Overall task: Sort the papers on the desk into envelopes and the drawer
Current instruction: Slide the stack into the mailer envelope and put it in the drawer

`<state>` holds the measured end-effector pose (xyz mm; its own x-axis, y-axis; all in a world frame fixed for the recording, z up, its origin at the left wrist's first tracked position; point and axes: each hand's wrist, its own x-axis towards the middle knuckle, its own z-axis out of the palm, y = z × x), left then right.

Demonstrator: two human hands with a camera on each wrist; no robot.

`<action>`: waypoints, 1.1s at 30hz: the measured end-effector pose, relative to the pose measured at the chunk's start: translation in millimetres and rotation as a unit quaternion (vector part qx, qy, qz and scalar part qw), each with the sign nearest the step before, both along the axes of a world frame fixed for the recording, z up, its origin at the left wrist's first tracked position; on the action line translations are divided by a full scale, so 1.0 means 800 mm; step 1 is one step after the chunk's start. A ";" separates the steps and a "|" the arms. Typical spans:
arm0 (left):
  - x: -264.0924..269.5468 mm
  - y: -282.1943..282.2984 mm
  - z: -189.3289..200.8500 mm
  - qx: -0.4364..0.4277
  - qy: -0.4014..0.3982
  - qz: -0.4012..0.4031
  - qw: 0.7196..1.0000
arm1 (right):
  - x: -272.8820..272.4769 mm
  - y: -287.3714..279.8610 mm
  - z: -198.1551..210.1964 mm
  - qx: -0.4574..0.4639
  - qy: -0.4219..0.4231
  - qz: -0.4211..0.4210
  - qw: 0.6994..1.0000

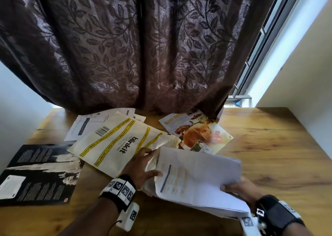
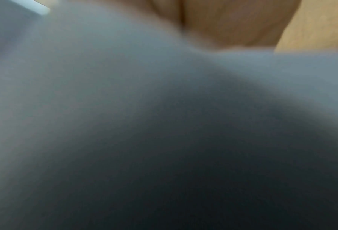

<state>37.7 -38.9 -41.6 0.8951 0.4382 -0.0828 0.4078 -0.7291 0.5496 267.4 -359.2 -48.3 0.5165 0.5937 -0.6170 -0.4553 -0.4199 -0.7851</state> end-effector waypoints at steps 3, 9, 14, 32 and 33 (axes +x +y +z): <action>-0.004 0.002 0.001 0.028 0.039 -0.049 0.998 | 0.005 0.004 0.004 -0.019 0.009 0.001 1.000; -0.014 0.007 -0.008 0.014 -0.033 -0.040 0.999 | 0.009 0.008 0.003 -0.031 0.004 -0.041 0.999; -0.019 0.015 -0.013 0.007 -0.051 -0.070 0.996 | 0.003 0.005 0.006 -0.009 0.001 -0.065 0.998; -0.012 -0.015 -0.002 0.003 -0.077 -0.059 0.995 | -0.046 0.031 0.027 0.032 -0.084 -0.139 0.986; -0.010 -0.016 -0.001 0.010 -0.087 -0.050 0.995 | -0.049 0.033 0.027 0.034 -0.086 -0.131 0.987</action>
